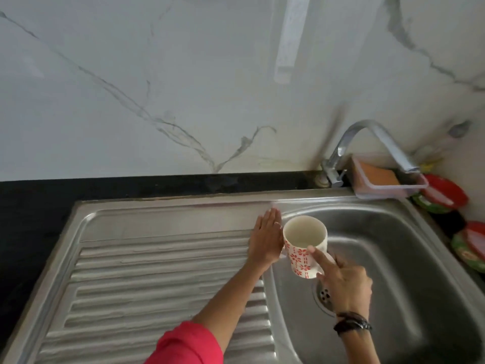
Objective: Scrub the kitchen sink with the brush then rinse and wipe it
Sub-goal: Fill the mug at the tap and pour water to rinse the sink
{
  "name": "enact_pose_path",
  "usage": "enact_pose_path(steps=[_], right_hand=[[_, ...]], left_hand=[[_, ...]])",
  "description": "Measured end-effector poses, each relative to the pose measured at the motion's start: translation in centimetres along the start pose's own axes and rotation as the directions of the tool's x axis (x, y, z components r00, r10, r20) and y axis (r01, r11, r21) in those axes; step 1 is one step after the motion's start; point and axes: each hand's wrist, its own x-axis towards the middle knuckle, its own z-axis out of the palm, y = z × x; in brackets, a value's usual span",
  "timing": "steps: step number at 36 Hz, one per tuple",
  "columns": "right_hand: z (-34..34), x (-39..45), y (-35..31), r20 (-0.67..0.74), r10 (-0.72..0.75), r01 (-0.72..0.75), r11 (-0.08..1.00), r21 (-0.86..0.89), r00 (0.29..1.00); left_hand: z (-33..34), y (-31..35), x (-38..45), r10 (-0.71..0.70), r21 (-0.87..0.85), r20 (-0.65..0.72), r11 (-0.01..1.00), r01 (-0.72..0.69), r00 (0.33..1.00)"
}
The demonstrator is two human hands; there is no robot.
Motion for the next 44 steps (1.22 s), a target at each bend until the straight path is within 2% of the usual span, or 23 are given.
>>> enact_pose_path(steps=[3,6,9,12,17,22,27,32,36,40,44], right_hand=[[-1.5,1.5,0.2,0.021,0.016,-0.017,1.000,0.023,1.000],[-1.6,2.6,0.0,0.043,-0.027,0.025,0.999,0.044,0.999],[-0.9,3.0,-0.9,0.075,-0.062,0.055,0.994,0.091,0.995],[0.6,2.7,-2.1,0.126,-0.076,0.056,0.986,0.159,0.989],[3.5,0.7,-4.6,0.264,-0.133,0.060,0.962,0.266,0.955],[6.5,-2.8,-6.3,0.369,-0.187,0.059,0.942,0.332,0.910],[8.8,-6.7,-7.3,0.463,-0.243,0.073,0.932,0.356,0.852],[10.7,-9.7,-7.4,0.459,-0.230,0.075,0.941,0.331,0.858],[11.8,-11.5,-7.2,0.415,-0.225,0.092,0.944,0.316,0.881],[12.6,-12.0,-6.9,0.379,-0.195,0.093,0.958,0.272,0.905],[12.3,-12.5,-7.0,0.324,-0.189,0.089,0.950,0.298,0.927]], left_hand=[[-1.8,-0.3,-0.3,-0.016,-0.208,-0.084,0.978,-0.002,0.996],[-3.8,-2.8,-2.1,0.008,-0.172,-0.168,0.984,-0.037,0.986],[-5.5,-6.5,-4.6,-0.034,-0.138,-0.196,0.990,0.006,0.980],[-6.9,-9.5,-7.7,-0.118,-0.102,-0.257,0.990,0.095,0.959],[-9.0,-12.7,-12.9,-0.336,-0.103,-0.338,0.942,0.320,0.879],[-11.0,-15.6,-17.0,-0.462,-0.115,-0.369,0.884,0.454,0.806],[-12.9,-18.6,-20.0,-0.528,-0.107,-0.392,0.839,0.533,0.753],[-15.2,-22.1,-21.2,-0.558,-0.042,-0.344,0.813,0.581,0.755],[-16.8,-25.3,-21.1,-0.546,0.087,-0.331,0.795,0.601,0.770],[-15.4,-25.9,-21.3,-0.477,0.289,-0.321,0.774,0.564,0.818],[-13.5,-25.2,-21.3,-0.438,0.333,-0.322,0.778,0.533,0.839]])
